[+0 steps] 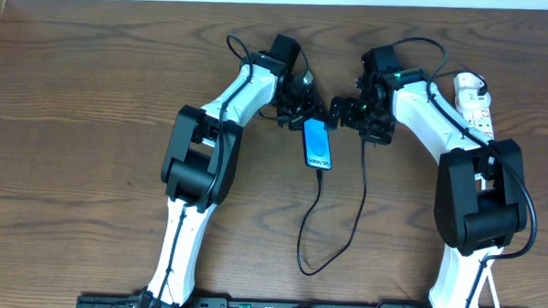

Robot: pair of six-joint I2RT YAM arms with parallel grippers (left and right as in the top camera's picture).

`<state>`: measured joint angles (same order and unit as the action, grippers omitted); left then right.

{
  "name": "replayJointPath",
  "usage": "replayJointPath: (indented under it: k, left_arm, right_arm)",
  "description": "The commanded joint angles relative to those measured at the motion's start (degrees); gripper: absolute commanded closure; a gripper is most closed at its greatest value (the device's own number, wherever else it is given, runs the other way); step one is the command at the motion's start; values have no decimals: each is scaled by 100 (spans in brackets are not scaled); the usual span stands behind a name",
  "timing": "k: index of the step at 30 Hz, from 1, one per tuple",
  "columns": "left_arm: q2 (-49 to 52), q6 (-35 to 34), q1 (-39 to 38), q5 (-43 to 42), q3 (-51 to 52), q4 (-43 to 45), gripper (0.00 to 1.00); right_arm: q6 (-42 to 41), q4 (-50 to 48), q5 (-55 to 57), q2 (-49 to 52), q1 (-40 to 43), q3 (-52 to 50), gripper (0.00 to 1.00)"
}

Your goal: Plug charger to phone and switch on socket

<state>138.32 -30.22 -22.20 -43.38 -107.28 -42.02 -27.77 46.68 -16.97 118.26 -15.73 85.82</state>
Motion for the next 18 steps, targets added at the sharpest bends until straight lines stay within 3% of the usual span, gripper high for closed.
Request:
replayJointPath:
  k: [1, 12, 15, 18]
  left_arm:
    - [210, -11, 20, 680, 68, -136, 59]
    - [212, -11, 26, 789, 68, -138, 59]
    - [210, -11, 26, 813, 68, -138, 43]
    - [212, -9, 26, 859, 68, -138, 39]
  right_arm:
    - [44, 7, -52, -26, -55, -11, 1]
    - [44, 46, -52, -28, -55, -11, 1]
    - [46, 46, -52, -28, -55, -11, 1]
    - [46, 48, -52, -28, -55, -11, 1]
